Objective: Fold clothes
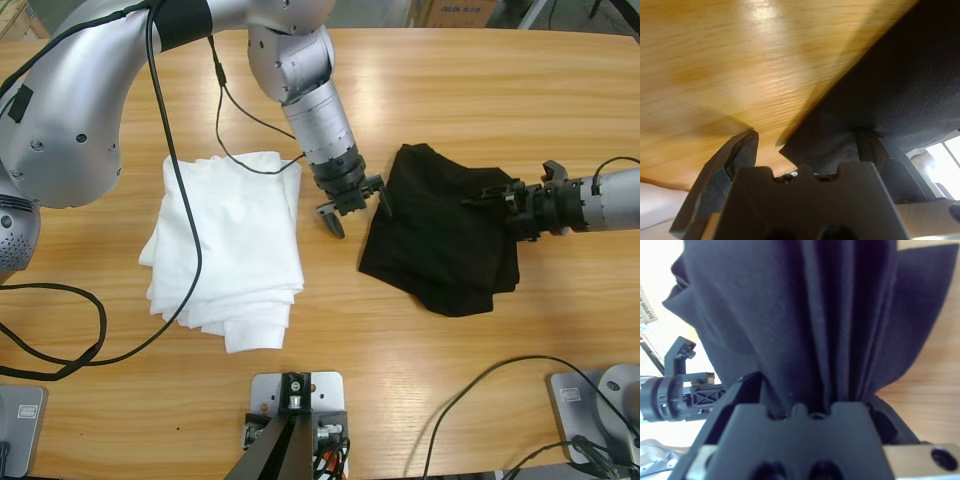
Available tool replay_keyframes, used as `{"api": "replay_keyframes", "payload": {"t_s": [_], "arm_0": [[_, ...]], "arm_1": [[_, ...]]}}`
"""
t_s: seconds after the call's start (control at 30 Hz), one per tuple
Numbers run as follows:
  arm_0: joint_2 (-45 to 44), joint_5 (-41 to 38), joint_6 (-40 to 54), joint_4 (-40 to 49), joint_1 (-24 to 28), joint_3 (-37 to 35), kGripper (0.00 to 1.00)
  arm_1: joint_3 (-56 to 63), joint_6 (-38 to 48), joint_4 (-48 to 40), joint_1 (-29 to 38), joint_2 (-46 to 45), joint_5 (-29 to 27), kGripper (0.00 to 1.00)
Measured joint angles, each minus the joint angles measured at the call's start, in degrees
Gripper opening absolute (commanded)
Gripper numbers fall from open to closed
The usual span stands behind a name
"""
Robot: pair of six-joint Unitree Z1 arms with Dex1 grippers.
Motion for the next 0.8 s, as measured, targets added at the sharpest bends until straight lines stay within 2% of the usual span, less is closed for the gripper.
{"api": "replay_keyframes", "payload": {"t_s": [0.47,0.63,0.8], "arm_0": [[0.02,-0.03,0.00,0.12,0.00,0.00,0.761],[0.03,-0.16,0.00,0.43,0.00,0.00,0.761],[0.04,-0.17,0.00,0.51,0.00,0.00,0.761]], "arm_1": [[3.56,-0.65,-9.59,0.06,1.67,3.72,0.000],[4.64,-0.82,-8.88,0.06,1.03,3.62,0.000],[5.26,-2.58,-2.25,0.06,-2.94,2.58,0.000]]}}
